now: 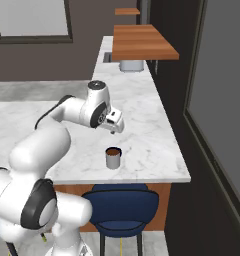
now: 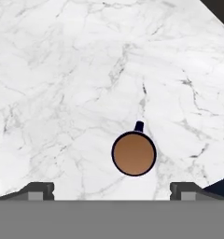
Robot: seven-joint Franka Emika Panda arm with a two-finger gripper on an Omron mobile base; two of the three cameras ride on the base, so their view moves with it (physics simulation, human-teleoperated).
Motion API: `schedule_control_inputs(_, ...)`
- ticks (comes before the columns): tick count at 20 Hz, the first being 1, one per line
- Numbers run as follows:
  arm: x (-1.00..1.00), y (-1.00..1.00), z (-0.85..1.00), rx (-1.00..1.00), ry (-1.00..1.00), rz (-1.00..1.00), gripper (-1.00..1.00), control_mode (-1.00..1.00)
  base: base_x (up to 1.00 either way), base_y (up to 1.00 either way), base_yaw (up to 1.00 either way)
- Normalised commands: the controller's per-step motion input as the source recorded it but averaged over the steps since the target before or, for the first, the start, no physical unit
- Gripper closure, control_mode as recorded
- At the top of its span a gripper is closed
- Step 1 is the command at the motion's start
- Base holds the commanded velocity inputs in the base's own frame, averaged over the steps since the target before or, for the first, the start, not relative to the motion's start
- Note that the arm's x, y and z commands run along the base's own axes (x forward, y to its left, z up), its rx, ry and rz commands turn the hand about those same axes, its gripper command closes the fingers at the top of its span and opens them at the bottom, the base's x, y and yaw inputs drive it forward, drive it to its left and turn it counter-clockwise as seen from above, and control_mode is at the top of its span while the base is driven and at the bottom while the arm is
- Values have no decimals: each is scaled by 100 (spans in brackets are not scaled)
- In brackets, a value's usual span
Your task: Pick up the marshmallow and place it in the cup of hot chocolate on the dining counter.
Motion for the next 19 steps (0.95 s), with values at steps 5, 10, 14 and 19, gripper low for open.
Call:
schedule_control_inputs(5,-67,41,77,0,-18,0,-100,-100,0,0,0)
schedule_control_inputs(10,-70,34,75,0,-16,0,-100,-100,0,0,0)
schedule_control_inputs(14,-88,16,53,0,-15,3,-100,-100,0,0,0)
schedule_control_inputs(19,-87,6,42,0,-6,5,-100,-100,0,0,0)
